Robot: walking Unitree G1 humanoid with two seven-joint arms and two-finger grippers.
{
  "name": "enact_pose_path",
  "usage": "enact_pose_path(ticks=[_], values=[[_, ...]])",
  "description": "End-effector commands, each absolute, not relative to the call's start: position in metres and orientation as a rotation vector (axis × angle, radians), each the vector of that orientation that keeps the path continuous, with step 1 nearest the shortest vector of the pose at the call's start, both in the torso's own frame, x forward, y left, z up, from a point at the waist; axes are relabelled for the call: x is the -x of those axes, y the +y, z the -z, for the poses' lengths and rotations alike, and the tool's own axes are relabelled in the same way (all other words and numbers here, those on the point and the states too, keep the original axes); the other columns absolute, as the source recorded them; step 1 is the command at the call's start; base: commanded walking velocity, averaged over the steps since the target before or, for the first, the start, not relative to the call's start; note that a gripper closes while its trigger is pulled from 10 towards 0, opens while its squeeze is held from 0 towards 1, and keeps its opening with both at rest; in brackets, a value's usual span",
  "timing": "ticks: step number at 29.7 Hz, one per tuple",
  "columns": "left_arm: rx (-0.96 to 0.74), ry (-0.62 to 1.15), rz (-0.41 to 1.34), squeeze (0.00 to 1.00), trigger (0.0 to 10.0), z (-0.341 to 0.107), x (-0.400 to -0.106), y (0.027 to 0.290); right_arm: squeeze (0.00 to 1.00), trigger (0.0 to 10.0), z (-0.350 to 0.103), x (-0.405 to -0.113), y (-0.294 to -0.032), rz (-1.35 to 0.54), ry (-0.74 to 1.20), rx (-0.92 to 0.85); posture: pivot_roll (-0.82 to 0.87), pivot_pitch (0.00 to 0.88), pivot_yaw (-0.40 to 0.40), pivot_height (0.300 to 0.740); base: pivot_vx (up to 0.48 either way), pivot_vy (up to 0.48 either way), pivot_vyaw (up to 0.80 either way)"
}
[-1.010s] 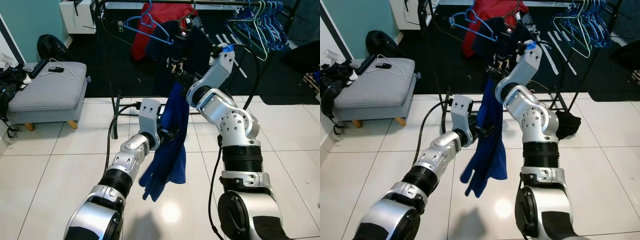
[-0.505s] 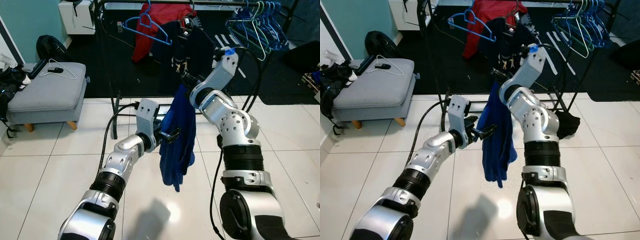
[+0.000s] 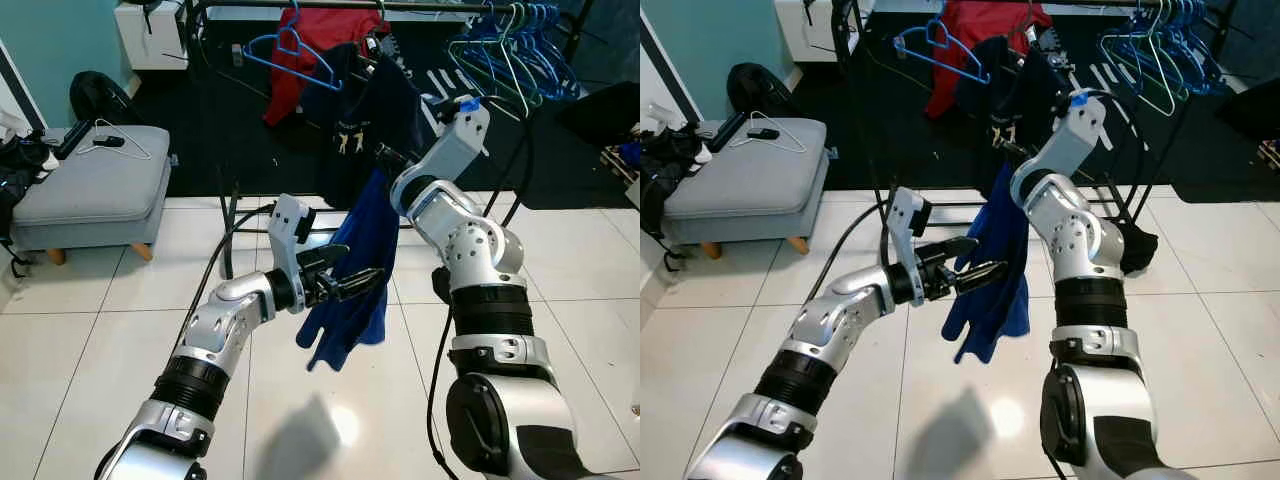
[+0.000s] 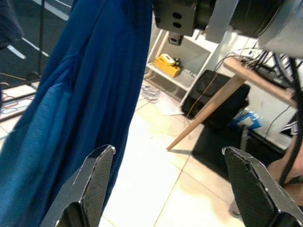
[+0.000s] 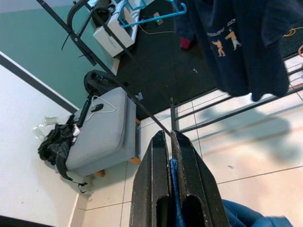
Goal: Hang hanger
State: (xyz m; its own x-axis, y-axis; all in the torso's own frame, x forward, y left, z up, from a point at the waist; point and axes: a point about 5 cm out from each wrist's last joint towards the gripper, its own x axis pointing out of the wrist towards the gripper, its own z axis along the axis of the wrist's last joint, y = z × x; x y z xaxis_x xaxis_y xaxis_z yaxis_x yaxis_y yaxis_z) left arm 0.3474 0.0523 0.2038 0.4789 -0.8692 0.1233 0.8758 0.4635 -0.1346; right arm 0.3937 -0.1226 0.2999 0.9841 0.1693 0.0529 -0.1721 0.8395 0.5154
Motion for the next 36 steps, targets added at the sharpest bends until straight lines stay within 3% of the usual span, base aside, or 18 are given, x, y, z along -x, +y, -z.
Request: enact_pose_path(ticks=[1,9,11,14,17,27,36], values=[[0.194,-0.024,1.076,0.00,10.0,-0.201,-0.346,0.043,0.00,0.0,-0.308,-0.394,-0.121,-0.187,-0.036,-0.539,-0.10,0.197,-0.036,0.740,0.000,0.000,0.00],[0.137,0.073,0.911,0.00,10.0,-0.182,-0.355,0.012,0.00,0.0,-0.309,-0.395,-0.118,-0.189,-0.038,-0.543,-0.10,0.198,-0.038,0.740,0.000,0.000,0.00],[0.058,0.110,0.810,0.00,10.0,-0.176,-0.358,0.003,0.00,0.0,-0.312,-0.395,-0.116,-0.195,-0.044,-0.550,-0.10,0.199,-0.037,0.740,0.000,0.000,0.00],[0.037,0.118,0.779,0.00,10.0,-0.175,-0.359,0.003,0.00,0.0,-0.313,-0.395,-0.115,-0.197,-0.046,-0.552,-0.11,0.198,-0.037,0.740,0.000,0.000,0.00],[0.001,0.114,0.614,0.00,10.0,-0.179,-0.369,0.006,0.00,0.0,-0.315,-0.393,-0.112,-0.208,-0.050,-0.558,-0.11,0.199,-0.037,0.740,0.000,0.000,0.00],[0.045,0.100,0.371,0.00,10.0,-0.187,-0.384,0.015,0.00,0.0,-0.316,-0.389,-0.101,-0.239,-0.043,-0.575,-0.11,0.204,-0.038,0.740,0.000,0.000,0.00],[0.171,0.126,0.421,0.00,10.0,-0.194,-0.380,0.000,0.00,0.0,-0.314,-0.388,-0.101,-0.231,-0.038,-0.578,-0.10,0.202,-0.035,0.740,0.000,0.000,0.00]])
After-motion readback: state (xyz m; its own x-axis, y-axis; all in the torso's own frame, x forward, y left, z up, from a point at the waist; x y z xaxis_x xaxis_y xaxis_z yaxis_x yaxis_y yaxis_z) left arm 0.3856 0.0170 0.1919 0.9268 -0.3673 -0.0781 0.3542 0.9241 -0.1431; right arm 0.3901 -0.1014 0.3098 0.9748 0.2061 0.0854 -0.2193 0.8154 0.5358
